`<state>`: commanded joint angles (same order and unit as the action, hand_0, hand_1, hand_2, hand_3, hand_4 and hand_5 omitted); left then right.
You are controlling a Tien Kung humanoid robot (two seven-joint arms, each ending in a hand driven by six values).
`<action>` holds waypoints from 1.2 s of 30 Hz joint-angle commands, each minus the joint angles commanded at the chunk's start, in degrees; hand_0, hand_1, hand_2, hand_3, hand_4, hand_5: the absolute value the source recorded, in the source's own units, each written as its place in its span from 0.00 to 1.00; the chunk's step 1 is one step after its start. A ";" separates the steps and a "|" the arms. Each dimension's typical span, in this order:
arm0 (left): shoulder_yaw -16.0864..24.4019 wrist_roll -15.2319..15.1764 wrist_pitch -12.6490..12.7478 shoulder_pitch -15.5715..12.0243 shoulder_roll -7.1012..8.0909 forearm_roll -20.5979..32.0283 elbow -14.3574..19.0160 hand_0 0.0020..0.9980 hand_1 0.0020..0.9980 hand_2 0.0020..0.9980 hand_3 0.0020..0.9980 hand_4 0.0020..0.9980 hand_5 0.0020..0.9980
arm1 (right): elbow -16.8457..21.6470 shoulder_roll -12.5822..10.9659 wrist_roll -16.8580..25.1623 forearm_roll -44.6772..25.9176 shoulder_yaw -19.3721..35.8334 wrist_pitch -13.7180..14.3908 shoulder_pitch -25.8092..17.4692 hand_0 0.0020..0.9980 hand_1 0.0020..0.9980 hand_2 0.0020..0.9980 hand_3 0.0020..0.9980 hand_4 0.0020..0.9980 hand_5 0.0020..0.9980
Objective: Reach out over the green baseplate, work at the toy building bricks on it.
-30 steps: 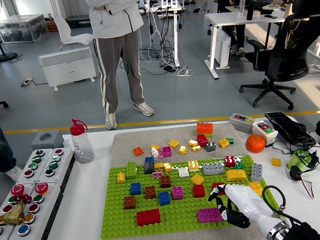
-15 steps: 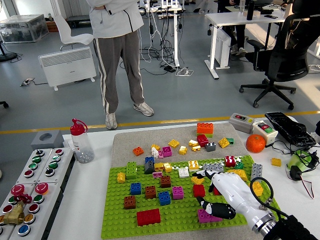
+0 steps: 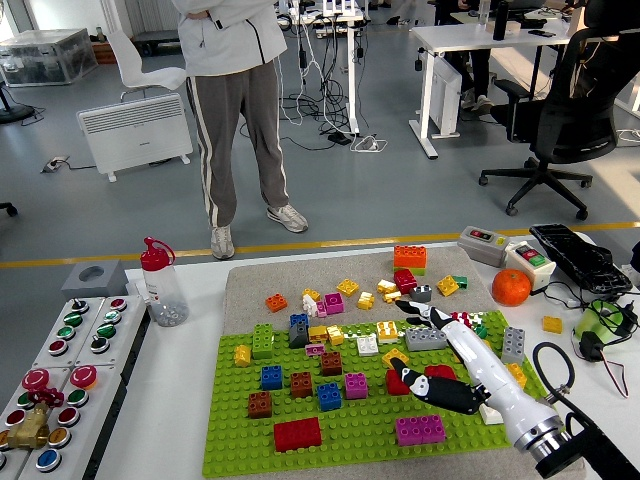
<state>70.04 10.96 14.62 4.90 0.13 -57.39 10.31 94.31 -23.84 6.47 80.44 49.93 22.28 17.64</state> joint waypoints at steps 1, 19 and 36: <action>0.01 0.00 0.00 0.03 0.01 -0.02 0.00 0.67 0.61 0.55 0.45 0.24 1.00 | 0.03 0.18 1.44 -2.32 1.57 -0.89 -0.54 0.81 0.79 0.83 0.82 0.59 0.29; 0.24 -0.08 0.00 0.40 0.06 -0.30 0.00 0.67 0.61 0.55 0.45 0.24 1.00 | -4.83 3.38 8.94 -40.31 24.47 -9.64 -10.46 0.80 0.78 0.79 0.78 0.54 0.38; 0.32 0.02 -0.08 0.46 0.01 -0.54 0.00 0.67 0.61 0.55 0.45 0.24 1.00 | -6.19 5.65 7.08 -72.52 32.33 -11.23 -15.73 0.79 0.77 0.78 0.75 0.53 0.42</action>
<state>70.37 10.98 14.54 5.36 0.14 -57.92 10.31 88.13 -18.19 13.55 7.92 82.27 11.05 1.90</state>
